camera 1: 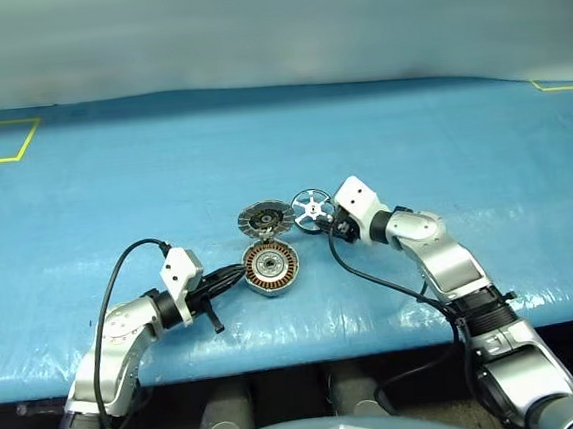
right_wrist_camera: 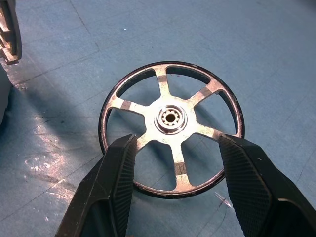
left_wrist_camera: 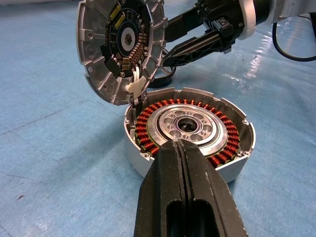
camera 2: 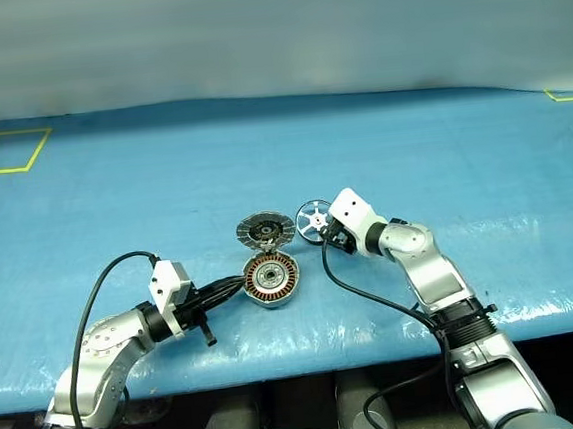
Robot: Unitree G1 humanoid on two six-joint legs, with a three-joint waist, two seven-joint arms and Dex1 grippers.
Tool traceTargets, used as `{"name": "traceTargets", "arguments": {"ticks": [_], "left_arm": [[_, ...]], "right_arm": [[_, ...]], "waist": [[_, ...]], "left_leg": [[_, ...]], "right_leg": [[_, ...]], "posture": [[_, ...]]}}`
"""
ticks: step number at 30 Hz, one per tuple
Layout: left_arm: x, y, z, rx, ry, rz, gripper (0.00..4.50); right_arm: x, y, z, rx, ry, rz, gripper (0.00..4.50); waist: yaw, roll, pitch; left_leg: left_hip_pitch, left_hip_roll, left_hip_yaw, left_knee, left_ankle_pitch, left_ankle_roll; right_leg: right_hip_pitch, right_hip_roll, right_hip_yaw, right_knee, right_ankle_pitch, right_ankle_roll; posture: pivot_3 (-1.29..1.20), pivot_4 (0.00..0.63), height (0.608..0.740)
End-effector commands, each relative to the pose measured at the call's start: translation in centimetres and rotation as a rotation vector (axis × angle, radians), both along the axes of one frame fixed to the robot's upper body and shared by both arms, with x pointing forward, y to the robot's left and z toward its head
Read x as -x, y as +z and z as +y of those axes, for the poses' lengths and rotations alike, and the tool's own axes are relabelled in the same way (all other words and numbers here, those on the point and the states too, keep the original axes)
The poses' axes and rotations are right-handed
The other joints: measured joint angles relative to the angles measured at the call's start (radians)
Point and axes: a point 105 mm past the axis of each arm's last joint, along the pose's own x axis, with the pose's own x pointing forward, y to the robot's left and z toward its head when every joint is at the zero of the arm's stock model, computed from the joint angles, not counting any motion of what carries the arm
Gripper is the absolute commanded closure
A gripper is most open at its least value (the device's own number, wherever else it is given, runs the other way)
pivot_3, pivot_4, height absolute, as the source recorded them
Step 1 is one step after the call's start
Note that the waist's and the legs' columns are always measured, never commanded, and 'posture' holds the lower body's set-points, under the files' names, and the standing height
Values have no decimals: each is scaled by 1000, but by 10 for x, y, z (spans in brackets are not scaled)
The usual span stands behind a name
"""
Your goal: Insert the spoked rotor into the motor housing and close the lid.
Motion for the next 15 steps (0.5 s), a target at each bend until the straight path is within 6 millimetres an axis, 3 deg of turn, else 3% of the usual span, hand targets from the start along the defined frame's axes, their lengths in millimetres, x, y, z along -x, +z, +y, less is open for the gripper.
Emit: {"name": "traceTargets", "arguments": {"ticks": [1, 5, 7, 14, 15], "left_arm": [[0, 6, -4, -4, -12, -35, 4500], [0, 5, -5, -7, -16, -36, 4500], [0, 5, -5, -9, -18, -37, 4500], [-1, 4, -5, -19, -19, -37, 4500], [-1, 4, -5, -20, -19, -37, 4500]], "right_arm": [[1, -1, -1, 18, 5, 0, 1753], [3, -5, -1, 20, 8, 11, 1753], [4, -6, 0, 20, 9, 15, 2101], [9, -13, 4, 16, 10, 38, 4204], [10, -14, 4, 15, 9, 41, 4204]], "waist": [[0, 0, 0], [0, 0, 0], [0, 0, 0], [0, 0, 0], [0, 0, 0]], "left_leg": [[0, 0, 0, 0, 0, 0], [0, 0, 0, 0, 0, 0], [0, 0, 0, 0, 0, 0], [0, 0, 0, 0, 0, 0], [0, 0, 0, 0, 0, 0]], "right_leg": [[0, 0, 0, 0, 0, 0], [0, 0, 0, 0, 0, 0], [0, 0, 0, 0, 0, 0], [0, 0, 0, 0, 0, 0], [0, 0, 0, 0, 0, 0]], "posture": [[0, 150, 740], [0, 150, 740], [0, 150, 740], [0, 150, 740], [0, 150, 740]]}}
